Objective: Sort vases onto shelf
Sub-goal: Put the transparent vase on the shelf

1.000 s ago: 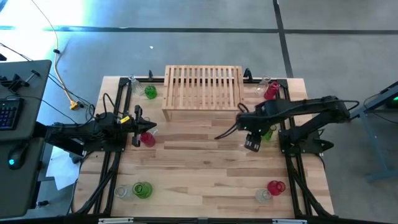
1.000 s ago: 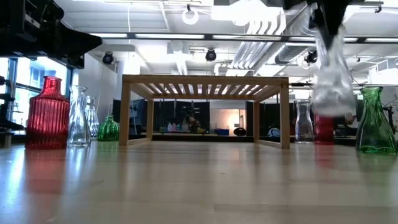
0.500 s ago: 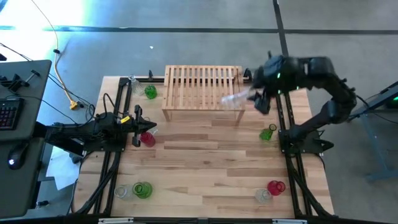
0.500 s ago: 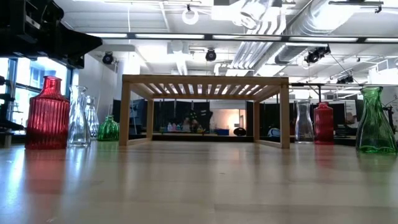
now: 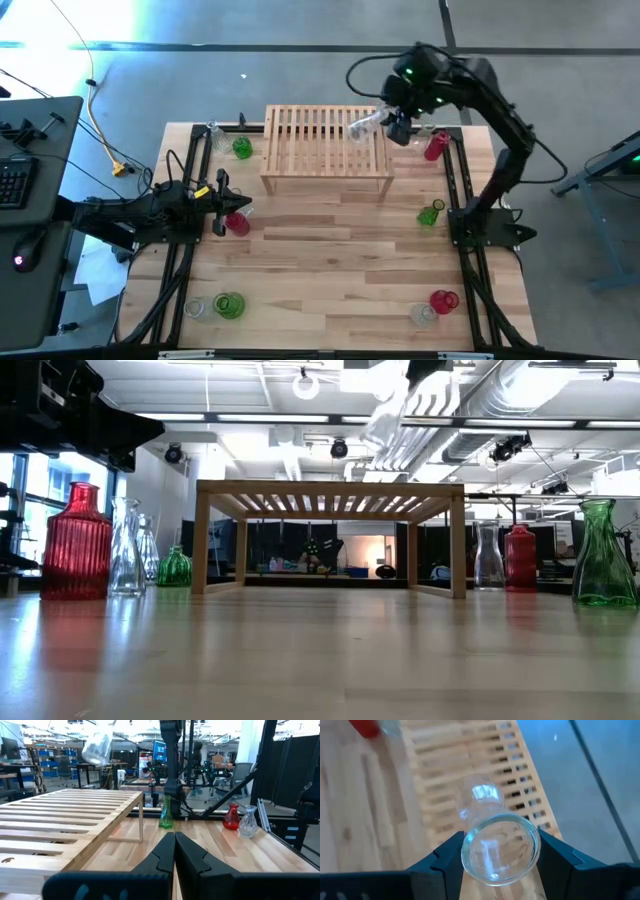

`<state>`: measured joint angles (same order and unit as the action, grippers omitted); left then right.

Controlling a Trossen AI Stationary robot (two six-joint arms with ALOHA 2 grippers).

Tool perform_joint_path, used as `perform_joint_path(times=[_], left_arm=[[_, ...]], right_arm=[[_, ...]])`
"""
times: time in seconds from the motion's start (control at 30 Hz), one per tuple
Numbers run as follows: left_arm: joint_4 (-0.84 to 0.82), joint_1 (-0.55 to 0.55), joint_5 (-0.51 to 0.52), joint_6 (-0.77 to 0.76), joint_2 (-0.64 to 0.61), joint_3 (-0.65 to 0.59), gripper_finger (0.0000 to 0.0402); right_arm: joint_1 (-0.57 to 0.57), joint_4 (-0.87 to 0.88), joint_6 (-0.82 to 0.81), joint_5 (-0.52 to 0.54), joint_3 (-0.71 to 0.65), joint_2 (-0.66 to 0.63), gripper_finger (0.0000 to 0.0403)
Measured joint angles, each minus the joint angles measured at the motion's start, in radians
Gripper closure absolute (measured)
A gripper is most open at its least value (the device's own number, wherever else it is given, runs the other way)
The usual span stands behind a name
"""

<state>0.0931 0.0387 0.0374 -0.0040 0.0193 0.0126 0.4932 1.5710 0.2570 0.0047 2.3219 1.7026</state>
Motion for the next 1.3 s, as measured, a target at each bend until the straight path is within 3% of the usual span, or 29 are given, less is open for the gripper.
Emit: perform_joint_path(times=[0.57, 0.9, 1.3], left_arm=[[-0.019, 0.000, -0.011, -0.037, 0.000, 0.000, 0.0401], [-0.021, 0.000, -0.038, -0.037, 0.000, 0.000, 0.0401], [-0.021, 0.000, -0.038, -0.037, 0.000, 0.000, 0.0401]], right_arm=[[0.169, 0.000, 0.047, 0.004, -0.041, 0.087, 0.0230], [0.174, 0.000, 0.040, 0.071, -0.113, 0.087, 0.0230], [0.174, 0.000, 0.035, 0.071, -0.113, 0.087, 0.0206]])
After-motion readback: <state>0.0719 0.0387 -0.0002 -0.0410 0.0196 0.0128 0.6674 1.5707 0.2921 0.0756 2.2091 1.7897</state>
